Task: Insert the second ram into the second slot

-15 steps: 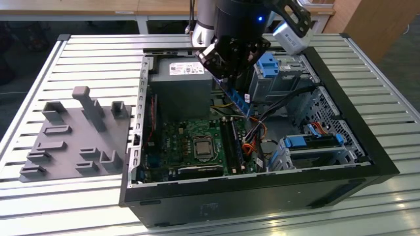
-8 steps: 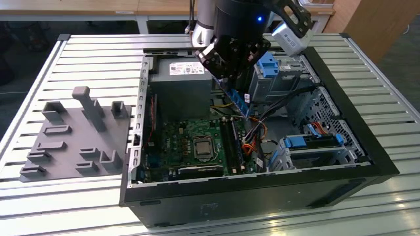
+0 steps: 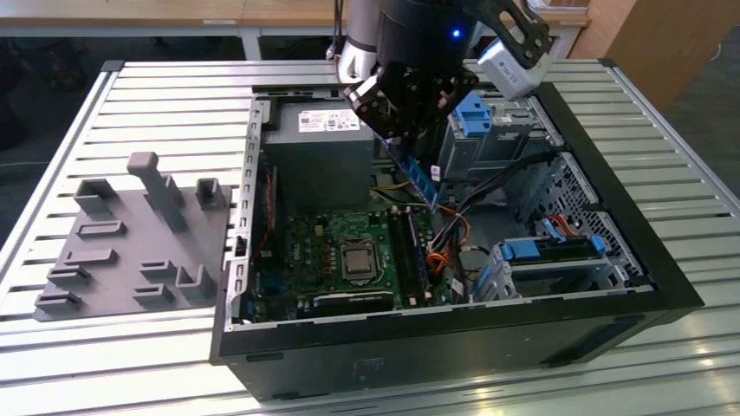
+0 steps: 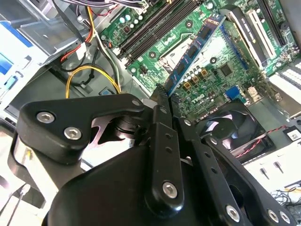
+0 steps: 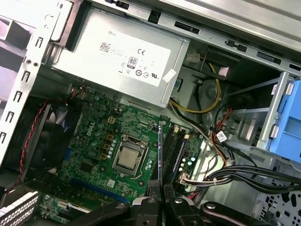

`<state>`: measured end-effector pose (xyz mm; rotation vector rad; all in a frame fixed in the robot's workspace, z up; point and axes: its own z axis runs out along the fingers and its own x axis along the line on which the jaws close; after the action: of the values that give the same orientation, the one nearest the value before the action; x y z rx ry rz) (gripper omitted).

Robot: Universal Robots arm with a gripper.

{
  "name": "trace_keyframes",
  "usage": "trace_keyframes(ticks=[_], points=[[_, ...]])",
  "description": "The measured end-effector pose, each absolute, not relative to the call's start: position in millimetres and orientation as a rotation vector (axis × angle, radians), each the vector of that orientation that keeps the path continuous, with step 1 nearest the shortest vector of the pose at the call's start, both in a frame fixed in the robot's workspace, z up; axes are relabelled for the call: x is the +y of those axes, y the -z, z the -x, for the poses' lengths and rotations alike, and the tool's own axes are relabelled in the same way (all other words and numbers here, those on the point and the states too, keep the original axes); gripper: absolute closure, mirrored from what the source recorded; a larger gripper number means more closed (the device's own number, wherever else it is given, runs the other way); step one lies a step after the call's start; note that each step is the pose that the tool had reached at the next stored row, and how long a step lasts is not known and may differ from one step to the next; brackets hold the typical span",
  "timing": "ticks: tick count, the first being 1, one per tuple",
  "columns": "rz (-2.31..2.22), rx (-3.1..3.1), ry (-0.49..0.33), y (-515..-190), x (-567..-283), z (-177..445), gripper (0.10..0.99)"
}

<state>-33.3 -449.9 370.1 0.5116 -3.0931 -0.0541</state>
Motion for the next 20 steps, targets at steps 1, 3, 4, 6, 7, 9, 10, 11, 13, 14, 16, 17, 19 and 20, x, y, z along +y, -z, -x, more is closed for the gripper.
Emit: trace_keyframes(ticks=[1,3,4,6,7,9,10,11,13,14,16,17,19,20], points=[[-0.506,-3.094,0.054,-370.1,-449.9,33.3,0.949],[-0.495,-3.096,0.054,-370.1,-449.9,33.3,0.949],[-0.491,-3.097,0.054,-370.2,-449.9,33.3,0.949],[-0.482,-3.098,0.054,-370.1,-449.9,33.3,0.949],[-0.477,-3.099,0.054,-370.1,-449.9,33.3,0.949],[-0.468,-3.1,0.054,-370.1,-449.9,33.3,0.949],[-0.464,-3.101,0.054,-370.2,-449.9,33.3,0.949],[-0.459,-3.102,0.054,-370.2,-449.9,33.3,0.949],[-0.449,-3.104,0.054,-370.1,-449.9,33.3,0.949],[-0.443,-3.104,0.054,-370.1,-449.9,33.3,0.949],[-0.431,-3.106,0.054,-370.1,-449.9,33.3,0.949],[-0.422,-3.108,0.054,-370.1,-449.9,33.3,0.949],[-0.399,-3.111,0.053,-370.1,-449.9,33.3,0.949],[-0.386,-3.113,0.053,-370.0,-449.9,33.3,0.949]])
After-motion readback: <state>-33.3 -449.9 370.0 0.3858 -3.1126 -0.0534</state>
